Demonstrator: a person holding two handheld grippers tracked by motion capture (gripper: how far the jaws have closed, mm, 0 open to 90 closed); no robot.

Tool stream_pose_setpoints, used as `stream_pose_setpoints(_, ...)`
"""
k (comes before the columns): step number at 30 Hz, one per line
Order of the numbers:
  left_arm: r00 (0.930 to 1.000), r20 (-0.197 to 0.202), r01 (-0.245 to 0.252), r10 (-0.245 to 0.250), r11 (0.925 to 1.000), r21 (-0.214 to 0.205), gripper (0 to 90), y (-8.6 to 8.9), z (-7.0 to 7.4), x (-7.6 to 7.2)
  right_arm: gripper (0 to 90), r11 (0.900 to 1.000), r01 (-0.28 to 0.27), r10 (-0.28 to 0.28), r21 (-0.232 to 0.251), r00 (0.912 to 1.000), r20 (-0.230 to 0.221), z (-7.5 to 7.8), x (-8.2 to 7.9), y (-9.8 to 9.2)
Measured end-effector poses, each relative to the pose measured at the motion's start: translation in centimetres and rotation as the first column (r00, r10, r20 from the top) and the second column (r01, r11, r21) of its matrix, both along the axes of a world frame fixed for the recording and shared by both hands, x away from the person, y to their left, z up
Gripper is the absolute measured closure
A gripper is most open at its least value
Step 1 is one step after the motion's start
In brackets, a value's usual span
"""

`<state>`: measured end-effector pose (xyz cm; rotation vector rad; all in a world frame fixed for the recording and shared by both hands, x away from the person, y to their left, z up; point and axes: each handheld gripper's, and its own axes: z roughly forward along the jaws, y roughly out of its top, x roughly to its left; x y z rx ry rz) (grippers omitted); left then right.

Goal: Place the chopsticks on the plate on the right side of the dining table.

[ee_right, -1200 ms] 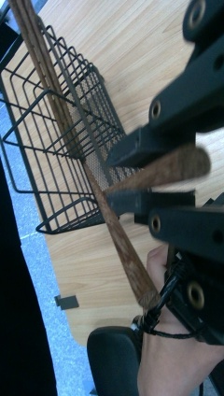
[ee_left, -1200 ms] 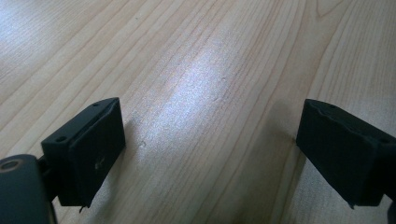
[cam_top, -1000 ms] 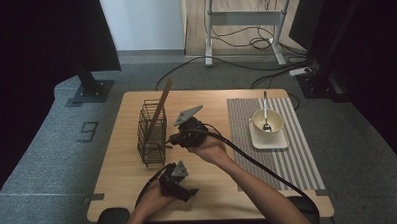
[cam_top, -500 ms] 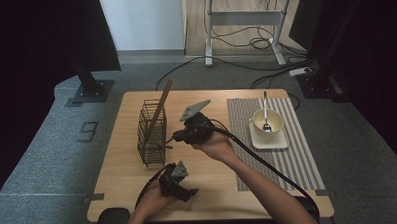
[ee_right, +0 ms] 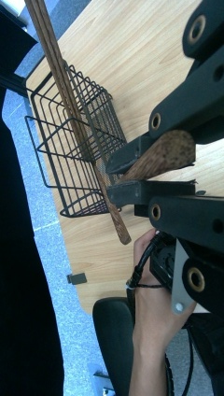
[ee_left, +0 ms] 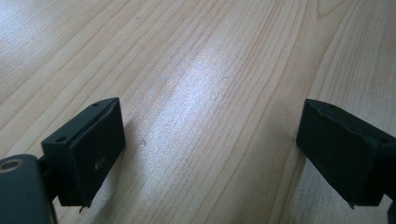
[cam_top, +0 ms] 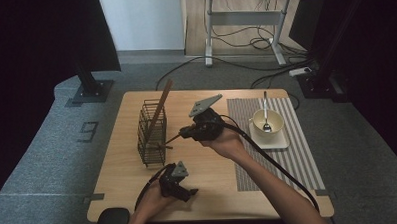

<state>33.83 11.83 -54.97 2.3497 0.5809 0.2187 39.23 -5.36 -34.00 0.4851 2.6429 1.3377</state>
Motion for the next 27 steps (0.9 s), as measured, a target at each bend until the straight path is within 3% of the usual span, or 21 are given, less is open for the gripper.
stream_pose_setpoints(19, 1.0000, 0.001, -0.010, 0.010, 1.0000, -0.001, 7.1, -0.1, 0.0, 0.0, 83.1, 0.9985, 0.029, -0.031, 0.047, 0.9985, 0.044, 3.7, -1.5, -4.2)
stream_pose_setpoints(27, 1.0000, -0.007, -0.002, 0.002, 0.9999, 0.012, 2.3, -0.5, -0.1, -0.1, 83.1, 0.9984, 0.043, -0.045, 0.038, 0.9973, 0.058, 4.0, -2.3, -5.8)
